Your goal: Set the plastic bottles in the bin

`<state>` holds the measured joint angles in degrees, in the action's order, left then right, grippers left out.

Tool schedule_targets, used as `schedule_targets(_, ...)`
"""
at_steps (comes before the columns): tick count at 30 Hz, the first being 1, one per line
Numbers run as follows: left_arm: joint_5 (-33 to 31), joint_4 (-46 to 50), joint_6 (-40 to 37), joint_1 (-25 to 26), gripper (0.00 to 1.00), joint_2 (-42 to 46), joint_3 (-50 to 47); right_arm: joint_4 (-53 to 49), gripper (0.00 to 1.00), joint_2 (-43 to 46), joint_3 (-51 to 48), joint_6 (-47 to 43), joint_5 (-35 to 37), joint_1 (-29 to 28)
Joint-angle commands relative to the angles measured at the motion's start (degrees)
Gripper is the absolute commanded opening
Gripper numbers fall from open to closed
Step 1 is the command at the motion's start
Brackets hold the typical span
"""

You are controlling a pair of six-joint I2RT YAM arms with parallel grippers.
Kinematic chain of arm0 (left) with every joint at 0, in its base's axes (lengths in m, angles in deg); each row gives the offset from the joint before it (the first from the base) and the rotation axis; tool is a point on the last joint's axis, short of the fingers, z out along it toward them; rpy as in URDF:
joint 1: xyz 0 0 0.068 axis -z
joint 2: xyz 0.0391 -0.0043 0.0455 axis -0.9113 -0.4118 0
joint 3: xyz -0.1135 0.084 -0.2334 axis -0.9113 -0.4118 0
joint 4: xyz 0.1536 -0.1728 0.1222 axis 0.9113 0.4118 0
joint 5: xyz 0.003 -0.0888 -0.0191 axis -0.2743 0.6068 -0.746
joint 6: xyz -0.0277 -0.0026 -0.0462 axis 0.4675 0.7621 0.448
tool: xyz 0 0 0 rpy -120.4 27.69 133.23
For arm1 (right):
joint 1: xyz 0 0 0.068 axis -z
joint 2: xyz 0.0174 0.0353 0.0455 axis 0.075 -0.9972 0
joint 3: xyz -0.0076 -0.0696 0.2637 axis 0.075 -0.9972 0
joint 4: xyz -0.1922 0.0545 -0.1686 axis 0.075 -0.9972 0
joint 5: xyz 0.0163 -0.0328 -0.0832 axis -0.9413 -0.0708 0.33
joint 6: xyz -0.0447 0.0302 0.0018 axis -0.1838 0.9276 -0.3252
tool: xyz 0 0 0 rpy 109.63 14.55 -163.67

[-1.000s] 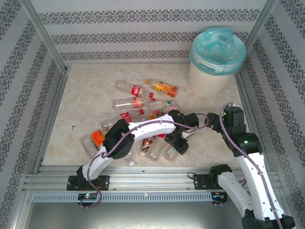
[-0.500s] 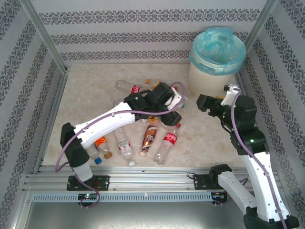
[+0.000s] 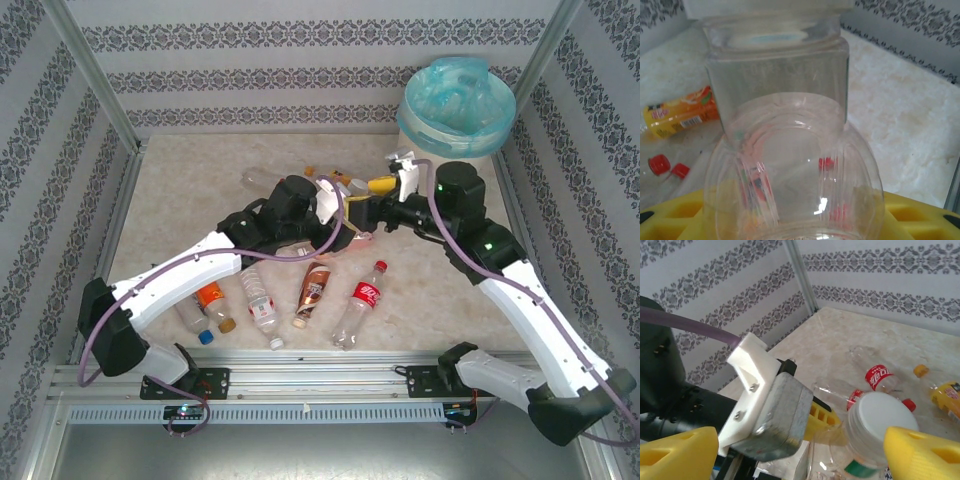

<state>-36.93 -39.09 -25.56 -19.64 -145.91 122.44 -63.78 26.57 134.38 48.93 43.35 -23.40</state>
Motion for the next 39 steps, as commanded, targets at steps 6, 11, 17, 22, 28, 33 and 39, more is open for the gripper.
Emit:
schedule_targets(6, 0.2, -12.8, -3.7, -0.6, 0.57, 5.4, -5.9, -1.9, 0.84, -3.4, 3.9, -3.0, 5.8, -2.1)
schedule_targets(11, -0.7, -13.6, -3.7, -0.7, 0.56, 6.8, -6.9, -1.6, 0.81, -4.1, 3.7, -2.4, 4.5, -2.1)
schedule_targets(17, 0.4, -18.8, -4.4, -0.7, 0.55, 9.2, -10.9, -2.0, 0.76, -4.7, 3.8, -1.7, 2.1, -2.1)
schedule_targets(22, 0.4, -20.0, -5.4, -0.7, 0.55, 10.1, -11.7, -1.9, 0.73, -5.5, 3.5, -1.6, -0.1, -2.1)
schedule_targets(28, -0.6, -21.8, -4.9, -0.7, 0.54, 10.8, -12.9, -3.4, 0.71, -5.5, 4.2, -1.2, 5.9, -1.9)
schedule_targets(33, -1.5, -22.5, -4.6, -0.8, 0.54, 10.7, -13.8, -0.6, 0.71, -2.1, 2.2, 0.7, 4.5, 1.3)
schedule_targets(39, -0.6, -23.0, -4.2, -0.8, 0.53, 10.6, -14.0, -0.8, 0.75, -1.2, 1.5, 1.3, 3.7, 2.7)
